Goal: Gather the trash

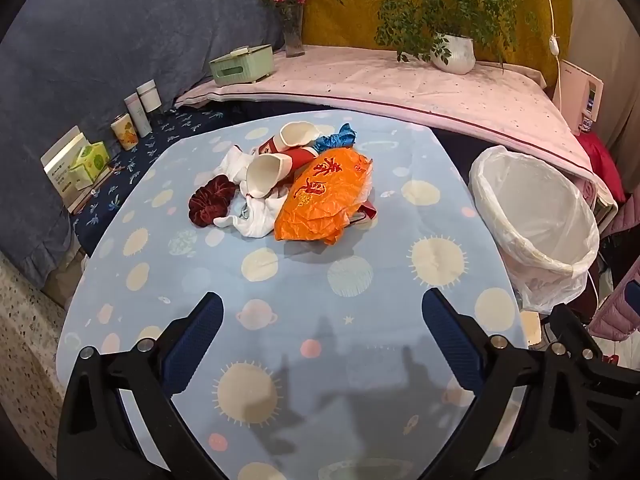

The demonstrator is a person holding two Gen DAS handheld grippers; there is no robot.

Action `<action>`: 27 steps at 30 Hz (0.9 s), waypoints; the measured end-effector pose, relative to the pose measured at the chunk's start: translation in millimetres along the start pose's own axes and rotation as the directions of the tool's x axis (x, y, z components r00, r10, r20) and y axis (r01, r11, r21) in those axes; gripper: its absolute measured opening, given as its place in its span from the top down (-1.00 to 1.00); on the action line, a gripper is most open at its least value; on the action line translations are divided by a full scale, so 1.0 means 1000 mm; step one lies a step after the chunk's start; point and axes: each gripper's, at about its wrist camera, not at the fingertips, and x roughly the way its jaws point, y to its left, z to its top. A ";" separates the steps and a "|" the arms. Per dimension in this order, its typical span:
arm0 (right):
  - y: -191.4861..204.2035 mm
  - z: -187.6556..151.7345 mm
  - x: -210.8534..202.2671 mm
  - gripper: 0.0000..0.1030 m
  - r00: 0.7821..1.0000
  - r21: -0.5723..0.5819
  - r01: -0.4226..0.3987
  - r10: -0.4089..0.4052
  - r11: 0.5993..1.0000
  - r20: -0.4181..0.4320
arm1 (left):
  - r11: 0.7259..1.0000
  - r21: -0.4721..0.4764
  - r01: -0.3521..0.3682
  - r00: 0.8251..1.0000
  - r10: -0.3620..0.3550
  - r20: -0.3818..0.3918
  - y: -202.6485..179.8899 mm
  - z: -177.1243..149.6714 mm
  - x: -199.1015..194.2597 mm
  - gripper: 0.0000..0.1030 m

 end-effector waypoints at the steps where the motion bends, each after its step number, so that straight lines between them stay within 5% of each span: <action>1: 0.000 0.000 0.000 -0.87 1.000 0.001 -0.001 0.001 1.000 0.000 | 1.000 -0.003 0.004 1.000 -0.004 0.005 0.000 0.000 0.000 -0.84; 27: -0.007 0.003 0.000 -0.87 1.000 -0.004 0.020 -0.020 1.000 0.006 | 1.000 0.010 0.016 1.000 -0.016 0.012 -0.005 0.004 -0.001 -0.85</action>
